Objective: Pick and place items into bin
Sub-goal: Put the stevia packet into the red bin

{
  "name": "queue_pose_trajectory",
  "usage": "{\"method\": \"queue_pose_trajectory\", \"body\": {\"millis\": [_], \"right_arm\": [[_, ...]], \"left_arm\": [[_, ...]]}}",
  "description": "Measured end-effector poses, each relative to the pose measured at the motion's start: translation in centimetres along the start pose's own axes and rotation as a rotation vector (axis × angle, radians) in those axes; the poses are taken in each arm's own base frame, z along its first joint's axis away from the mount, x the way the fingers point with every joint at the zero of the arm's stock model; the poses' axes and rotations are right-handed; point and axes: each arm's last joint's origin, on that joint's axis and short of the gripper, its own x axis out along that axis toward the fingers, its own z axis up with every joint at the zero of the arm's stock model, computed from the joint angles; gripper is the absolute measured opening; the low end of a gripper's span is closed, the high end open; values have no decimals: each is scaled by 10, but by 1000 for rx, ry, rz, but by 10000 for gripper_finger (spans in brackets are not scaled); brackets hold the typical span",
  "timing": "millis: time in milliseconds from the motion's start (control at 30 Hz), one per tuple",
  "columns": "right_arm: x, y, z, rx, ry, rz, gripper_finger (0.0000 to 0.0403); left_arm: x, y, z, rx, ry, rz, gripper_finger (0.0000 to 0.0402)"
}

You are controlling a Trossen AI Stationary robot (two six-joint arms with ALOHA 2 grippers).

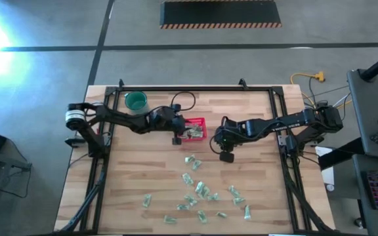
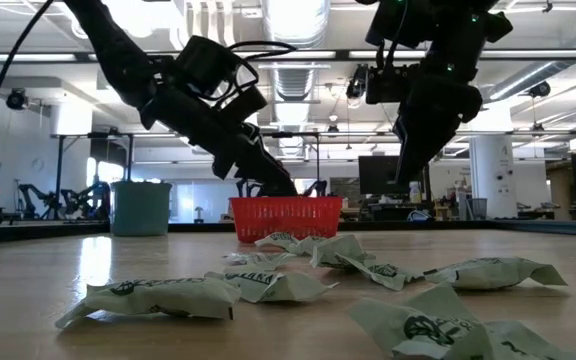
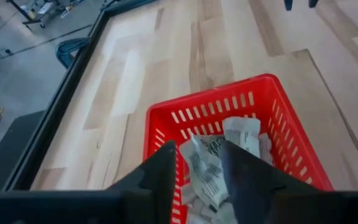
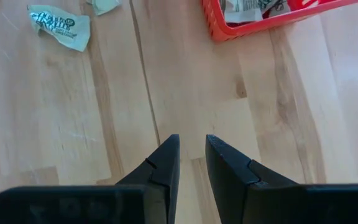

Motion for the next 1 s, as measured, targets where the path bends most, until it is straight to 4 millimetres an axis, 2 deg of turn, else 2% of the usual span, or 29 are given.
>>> {"method": "queue_pose_trajectory", "body": {"millis": [167, 333, 500, 700, 833, 1000], "right_arm": [[1, 1, 3, 7, -33, 7, 68], [4, 2, -4, 6, -2, 50, 68], [9, 12, -16, 12, 62, 168, 68], [11, 31, -33, 55, 157, 274, 68], [8, 46, -44, 82, 227, 280, 68], [1, 67, -53, 98, 248, 298, 68]], "left_arm": [[-9, 2, 6, -40, 6, -3, 155], [-38, 1, 17, -70, 61, -41, 167], [-76, -14, 23, -72, 100, -115, 168], [-112, -40, 23, -59, 35, -197, 168], [-128, -54, 17, -38, -12, -242, 168], [-140, -63, 6, -63, -25, -274, 168]]}}
